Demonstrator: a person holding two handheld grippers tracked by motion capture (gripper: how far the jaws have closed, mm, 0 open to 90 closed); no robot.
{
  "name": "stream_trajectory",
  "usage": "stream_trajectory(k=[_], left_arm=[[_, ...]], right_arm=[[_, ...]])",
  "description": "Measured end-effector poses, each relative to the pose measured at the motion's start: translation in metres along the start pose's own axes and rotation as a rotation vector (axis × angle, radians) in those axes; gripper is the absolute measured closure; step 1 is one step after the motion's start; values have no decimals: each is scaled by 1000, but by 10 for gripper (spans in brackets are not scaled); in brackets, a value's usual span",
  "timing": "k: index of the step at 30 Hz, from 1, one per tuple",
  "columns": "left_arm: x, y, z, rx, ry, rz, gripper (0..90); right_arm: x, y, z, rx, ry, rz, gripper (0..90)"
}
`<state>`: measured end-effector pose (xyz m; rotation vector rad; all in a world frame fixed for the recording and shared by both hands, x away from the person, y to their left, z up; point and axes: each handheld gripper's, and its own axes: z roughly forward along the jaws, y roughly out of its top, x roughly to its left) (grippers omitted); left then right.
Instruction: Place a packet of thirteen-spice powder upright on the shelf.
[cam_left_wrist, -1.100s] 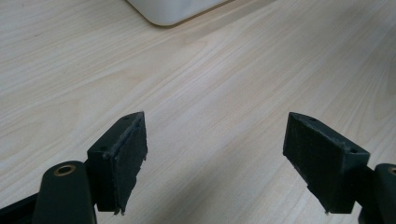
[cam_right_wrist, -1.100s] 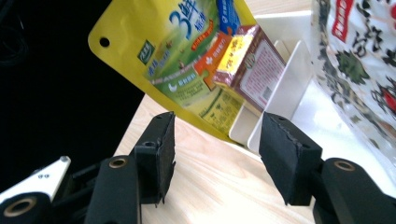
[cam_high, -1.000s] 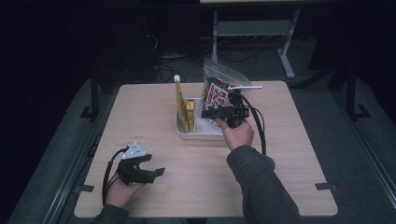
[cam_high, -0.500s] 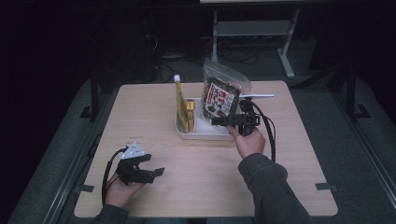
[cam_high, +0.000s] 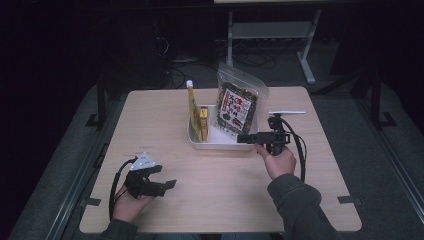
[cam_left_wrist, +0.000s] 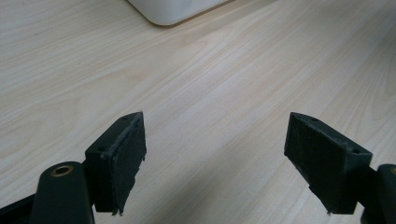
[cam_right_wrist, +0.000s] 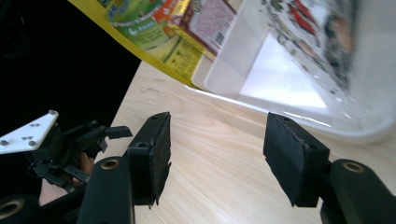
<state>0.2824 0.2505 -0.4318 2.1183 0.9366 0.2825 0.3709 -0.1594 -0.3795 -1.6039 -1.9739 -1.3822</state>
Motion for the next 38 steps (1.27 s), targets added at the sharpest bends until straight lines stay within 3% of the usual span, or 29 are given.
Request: stream_trajectory(k=[22, 34, 38], left_arm=[[1, 0, 0, 0, 8, -11, 177], [1, -1, 1, 3, 10, -12, 167], [3, 0, 0, -4, 2, -18, 165]], right_arm=[[-40, -30, -23, -2, -29, 68, 376], [-58, -49, -35, 21, -44, 89, 359], [-62, -55, -42, 23, -56, 75, 358]])
